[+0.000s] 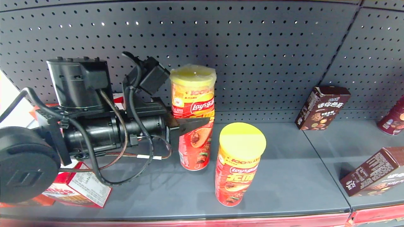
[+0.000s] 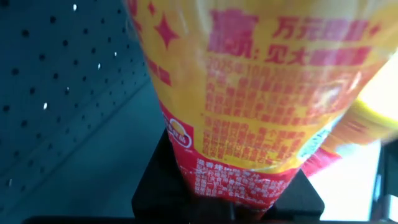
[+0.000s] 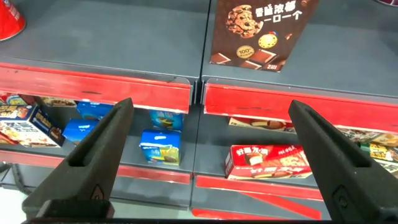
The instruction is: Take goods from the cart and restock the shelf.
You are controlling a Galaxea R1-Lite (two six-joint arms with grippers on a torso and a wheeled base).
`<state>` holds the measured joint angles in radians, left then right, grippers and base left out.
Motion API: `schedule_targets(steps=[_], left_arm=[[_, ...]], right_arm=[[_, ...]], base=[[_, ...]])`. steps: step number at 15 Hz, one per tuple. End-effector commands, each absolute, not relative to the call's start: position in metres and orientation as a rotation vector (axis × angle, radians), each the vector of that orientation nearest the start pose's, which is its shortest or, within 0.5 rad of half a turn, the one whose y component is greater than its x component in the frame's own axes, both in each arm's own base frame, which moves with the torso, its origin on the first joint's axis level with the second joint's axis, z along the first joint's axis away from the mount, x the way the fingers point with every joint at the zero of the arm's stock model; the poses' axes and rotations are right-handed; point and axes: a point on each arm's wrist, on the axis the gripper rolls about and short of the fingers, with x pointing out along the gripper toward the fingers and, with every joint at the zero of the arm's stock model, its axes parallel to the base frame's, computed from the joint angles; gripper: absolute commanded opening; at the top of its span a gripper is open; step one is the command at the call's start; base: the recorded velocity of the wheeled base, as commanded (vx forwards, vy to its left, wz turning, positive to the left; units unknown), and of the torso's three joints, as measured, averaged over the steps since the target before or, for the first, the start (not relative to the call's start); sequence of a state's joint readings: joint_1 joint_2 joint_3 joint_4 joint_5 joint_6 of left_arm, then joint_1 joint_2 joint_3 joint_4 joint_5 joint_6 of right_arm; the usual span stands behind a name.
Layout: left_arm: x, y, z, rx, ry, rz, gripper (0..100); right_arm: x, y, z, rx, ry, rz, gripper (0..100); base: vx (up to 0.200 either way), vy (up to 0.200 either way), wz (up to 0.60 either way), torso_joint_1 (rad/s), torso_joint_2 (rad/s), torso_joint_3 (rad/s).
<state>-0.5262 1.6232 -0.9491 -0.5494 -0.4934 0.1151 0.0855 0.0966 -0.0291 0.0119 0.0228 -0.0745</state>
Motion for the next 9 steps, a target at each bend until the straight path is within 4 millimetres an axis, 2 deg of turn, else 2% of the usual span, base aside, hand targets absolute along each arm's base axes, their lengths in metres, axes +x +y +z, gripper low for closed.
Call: schedule_targets(steps=[1,5,9], left_arm=[[0.275,-0.167,0.22,0.1,0.081,-1.061,0],[0.29,-0.165,0.213,0.092,0.044,-1.145,0],[0.304,-0.165,0.225,0.09,-0.026,-1.243,0]], right_arm=[[-0.017,-0.001,0.084,-0.078,0.08,0.114,100],[-0.017,-0.001,0.084,-0.078,0.08,0.114,100],[-0.017,-0.001,0.084,-0.079,0.08,0.115,100]], base=[[0.0,0.0,0.0,0.0,0.0,0.0],[0.0,0.0,0.0,0.0,0.0,0.0],[0.0,0.0,0.0,0.0,0.0,0.0]])
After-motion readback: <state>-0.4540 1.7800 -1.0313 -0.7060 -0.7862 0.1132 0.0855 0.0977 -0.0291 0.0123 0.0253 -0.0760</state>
